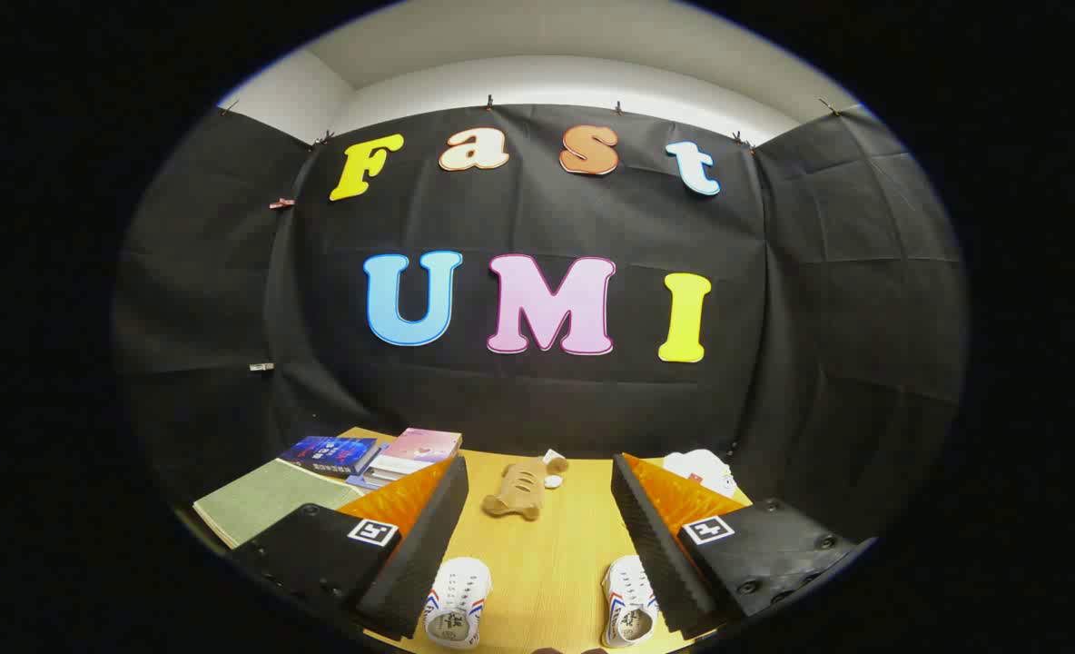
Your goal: Open the storage box then place both shoes into the box .Put the left shoe in first, then the right shoe, with the right side of both shoes facing outward in a uniform manner.
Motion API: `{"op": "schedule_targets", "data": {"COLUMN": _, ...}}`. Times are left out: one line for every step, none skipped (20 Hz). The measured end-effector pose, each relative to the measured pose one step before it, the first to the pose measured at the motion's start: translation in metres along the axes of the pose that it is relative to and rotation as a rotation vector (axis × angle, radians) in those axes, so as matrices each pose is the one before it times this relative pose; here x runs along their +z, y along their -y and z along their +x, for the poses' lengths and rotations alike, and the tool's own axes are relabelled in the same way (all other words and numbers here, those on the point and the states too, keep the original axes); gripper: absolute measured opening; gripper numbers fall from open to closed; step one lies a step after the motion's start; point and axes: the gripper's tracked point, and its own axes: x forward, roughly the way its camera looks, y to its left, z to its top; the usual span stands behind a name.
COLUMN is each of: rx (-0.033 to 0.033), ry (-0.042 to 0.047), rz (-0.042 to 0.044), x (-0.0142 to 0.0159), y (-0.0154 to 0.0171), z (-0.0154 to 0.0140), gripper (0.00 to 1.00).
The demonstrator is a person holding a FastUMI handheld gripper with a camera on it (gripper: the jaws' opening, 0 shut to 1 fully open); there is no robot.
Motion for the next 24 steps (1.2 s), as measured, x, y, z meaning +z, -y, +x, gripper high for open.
{"op": "schedule_targets", "data": {"rx": -0.00420, "ry": -0.00360, "rz": 0.00317, "x": -0.00078, "y": -0.00046, "z": -0.00038, "gripper": 0.97}}
{"op": "schedule_targets", "data": {"rx": -0.00309, "ry": -0.00244, "rz": 0.00215, "x": -0.00091, "y": 0.00042, "z": 0.00003, "gripper": 0.97}}
{"op": "schedule_targets", "data": {"rx": -0.00380, "ry": 0.00316, "rz": -0.00112, "x": 0.00104, "y": 0.00080, "z": 0.00114, "gripper": 0.97}}
{"op": "schedule_targets", "data": {"rx": -0.00414, "ry": 0.00448, "rz": -0.00168, "x": 0.00138, "y": 0.00109, "z": 0.00026, "gripper": 0.97}}
{"op": "schedule_targets", "data": {"rx": -0.00180, "ry": 0.00214, "rz": -0.00136, "x": -0.00017, "y": 0.00056, "z": 0.00042, "gripper": 0.97}}
{"op": "schedule_targets", "data": {"rx": -0.00047, "ry": -0.00365, "rz": 0.00194, "x": -0.00181, "y": 0.00009, "z": 0.00035, "gripper": 0.97}}
{"op": "schedule_targets", "data": {"rx": 0.00064, "ry": -0.00729, "rz": 0.00454, "x": -0.00333, "y": -0.00020, "z": 0.00026, "gripper": 0.97}}
{"op": "schedule_targets", "data": {"rx": 0.00324, "ry": -0.00934, "rz": 0.00429, "x": -0.00261, "y": -0.00111, "z": 0.00065, "gripper": 0.97}}
{"op": "schedule_targets", "data": {"rx": 0.00661, "ry": -0.01229, "rz": 0.00029, "x": -0.00411, "y": -0.00295, "z": 0.00030, "gripper": 0.97}}
{"op": "schedule_targets", "data": {"rx": 0.00320, "ry": -0.00737, "rz": -0.00511, "x": -0.00188, "y": -0.00147, "z": 0.00083, "gripper": 0.97}}
{"op": "schedule_targets", "data": {"rx": 0.00279, "ry": -0.00400, "rz": -0.00647, "x": -0.00069, "y": -0.00125, "z": 0.00039, "gripper": 0.98}}
{"op": "schedule_targets", "data": {"rx": 0.00280, "ry": -0.00262, "rz": -0.00121, "x": -0.00083, "y": -0.00112, "z": 0.00066, "gripper": 0.98}}
{"op": "schedule_targets", "data": {"rx": 0.00369, "ry": -0.00149, "rz": 0.00311, "x": 0.00042, "y": -0.00170, "z": 0.00093, "gripper": 0.98}}
{"op": "schedule_targets", "data": {"rx": 0.00384, "ry": -0.00129, "rz": 0.00349, "x": -0.00024, "y": -0.00198, "z": 0.00116, "gripper": 0.98}}
{"op": "schedule_targets", "data": {"rx": 0.00308, "ry": -0.00113, "rz": 0.00139, "x": -0.00002, "y": -0.00183, "z": 0.00105, "gripper": 0.98}}
{"op": "schedule_targets", "data": {"rx": 0.00116, "ry": -0.00202, "rz": -0.00038, "x": -0.00076, "y": -0.00113, "z": 0.00060, "gripper": 0.98}}
{"op": "schedule_targets", "data": {"rx": 0.00276, "ry": -0.00638, "rz": 0.00034, "x": -0.00216, "y": -0.00098, "z": 0.00126, "gripper": 0.97}}
{"op": "schedule_targets", "data": {"rx": 0.00780, "ry": -0.01164, "rz": -0.00076, "x": -0.00411, "y": -0.00245, "z": 0.00118, "gripper": 0.98}}
{"op": "schedule_targets", "data": {"rx": 0.00764, "ry": -0.01521, "rz": -0.00413, "x": -0.00477, "y": -0.00276, "z": 0.00114, "gripper": 0.97}}
{"op": "schedule_targets", "data": {"rx": 0.00926, "ry": -0.01584, "rz": -0.00483, "x": -0.00482, "y": -0.00295, "z": 0.00091, "gripper": 0.97}}
{"op": "schedule_targets", "data": {"rx": 0.00882, "ry": -0.01138, "rz": -0.00312, "x": -0.00207, "y": -0.00190, "z": 0.00081, "gripper": 0.98}}
{"op": "schedule_targets", "data": {"rx": 0.00616, "ry": -0.00370, "rz": -0.00205, "x": 0.00006, "y": -0.00188, "z": 0.00037, "gripper": 0.98}}
{"op": "schedule_targets", "data": {"rx": 0.00277, "ry": -0.00096, "rz": 0.00070, "x": 0.00035, "y": -0.00060, "z": 0.00112, "gripper": 0.98}}
{"op": "schedule_targets", "data": {"rx": 0.00318, "ry": 0.00128, "rz": 0.00313, "x": -0.00075, "y": -0.00073, "z": 0.00125, "gripper": 0.97}}
